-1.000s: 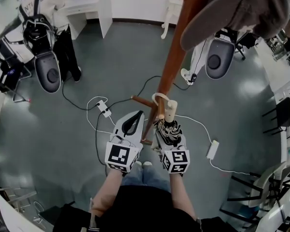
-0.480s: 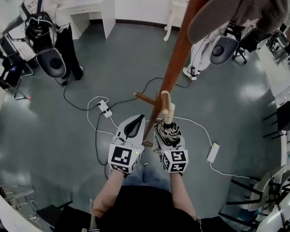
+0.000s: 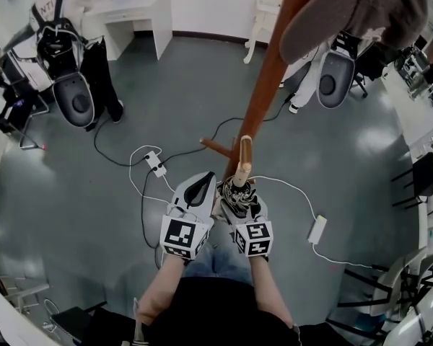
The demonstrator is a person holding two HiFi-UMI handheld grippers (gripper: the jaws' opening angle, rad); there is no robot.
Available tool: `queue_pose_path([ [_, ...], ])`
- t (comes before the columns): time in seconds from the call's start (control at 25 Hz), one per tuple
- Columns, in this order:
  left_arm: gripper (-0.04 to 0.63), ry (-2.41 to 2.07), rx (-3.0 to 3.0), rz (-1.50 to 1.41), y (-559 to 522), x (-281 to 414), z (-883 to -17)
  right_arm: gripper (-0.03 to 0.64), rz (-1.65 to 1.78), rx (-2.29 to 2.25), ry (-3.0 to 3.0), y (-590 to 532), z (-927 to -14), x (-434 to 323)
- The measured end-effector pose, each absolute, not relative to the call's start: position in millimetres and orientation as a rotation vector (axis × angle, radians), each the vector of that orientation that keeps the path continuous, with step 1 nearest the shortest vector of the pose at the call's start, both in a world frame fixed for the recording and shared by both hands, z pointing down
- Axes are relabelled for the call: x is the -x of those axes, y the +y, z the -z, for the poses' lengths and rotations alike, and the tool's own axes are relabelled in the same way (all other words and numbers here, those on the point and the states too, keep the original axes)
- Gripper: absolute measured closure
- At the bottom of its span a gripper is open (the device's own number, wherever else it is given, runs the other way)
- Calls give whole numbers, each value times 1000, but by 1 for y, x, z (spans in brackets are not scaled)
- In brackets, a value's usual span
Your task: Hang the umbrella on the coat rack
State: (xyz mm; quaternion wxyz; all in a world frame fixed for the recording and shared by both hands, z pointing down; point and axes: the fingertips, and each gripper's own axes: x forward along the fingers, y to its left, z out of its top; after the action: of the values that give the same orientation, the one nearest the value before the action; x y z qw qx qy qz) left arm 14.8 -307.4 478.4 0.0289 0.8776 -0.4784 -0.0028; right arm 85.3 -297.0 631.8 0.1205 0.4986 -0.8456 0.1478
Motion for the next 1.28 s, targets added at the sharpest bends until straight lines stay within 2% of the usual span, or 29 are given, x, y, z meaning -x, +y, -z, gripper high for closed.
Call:
queue_pose_path([
  [0.12, 589, -1477, -2708, 10, -307, -15, -476, 213, -427, -1467, -2468, -296, -630, -87],
  [0.32, 589, -1475, -2701, -8, -309, -15, -467, 213, -306, -1437, -2421, -289, -612, -91],
  [0.52, 589, -1476, -2695, 0, -315, -17, -440, 246, -279, -1485, -2441, -289, -568, -106],
  [1.0, 589, -1498, -2723, 49, -329, -16, -405, 458, -149, -1802, -2564, -308, -436, -150],
  [1.28, 589, -1520, -2736, 62, -326, -21, -392, 587, -27, -1914, -2569, -303, -390, -163],
])
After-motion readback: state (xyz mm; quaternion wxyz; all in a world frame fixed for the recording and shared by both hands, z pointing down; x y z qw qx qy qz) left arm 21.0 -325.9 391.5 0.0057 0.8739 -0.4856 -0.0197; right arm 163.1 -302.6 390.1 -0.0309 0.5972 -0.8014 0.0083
